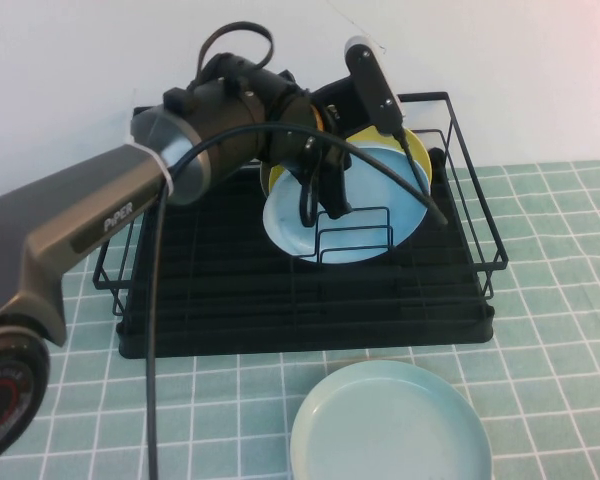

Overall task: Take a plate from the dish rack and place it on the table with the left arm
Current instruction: Grasp the plate from the shelf, then place the plate from the table

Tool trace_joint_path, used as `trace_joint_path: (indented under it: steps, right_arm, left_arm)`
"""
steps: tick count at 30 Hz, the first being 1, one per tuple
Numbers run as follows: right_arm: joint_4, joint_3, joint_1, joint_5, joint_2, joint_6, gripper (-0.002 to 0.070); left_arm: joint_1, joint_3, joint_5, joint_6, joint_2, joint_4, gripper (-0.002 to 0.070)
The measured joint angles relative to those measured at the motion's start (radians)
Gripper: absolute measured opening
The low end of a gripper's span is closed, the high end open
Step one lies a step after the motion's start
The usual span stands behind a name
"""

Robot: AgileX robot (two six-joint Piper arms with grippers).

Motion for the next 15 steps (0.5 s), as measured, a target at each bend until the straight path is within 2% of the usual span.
trace_joint_path:
  steps: [7, 13, 15]
  right_arm:
    - [0.0, 0.0, 0.0, 0.0, 0.0, 0.0, -0.0001]
    - [0.0, 0.0, 0.0, 0.0, 0.0, 0.0, -0.0001]
    - [0.0, 0.0, 0.0, 0.0, 0.0, 0.0, -0.0001]
  left_arm:
    - [-0.008, -0.13, 0.132, -0.052, 0.006, 0.027, 0.0118]
    - [-0.008, -0.223, 0.21, -0.065, -0.05, -0.012, 0.0116]
    - [-0.008, -0.241, 0.232, -0.069, -0.085, -0.014, 0.0088]
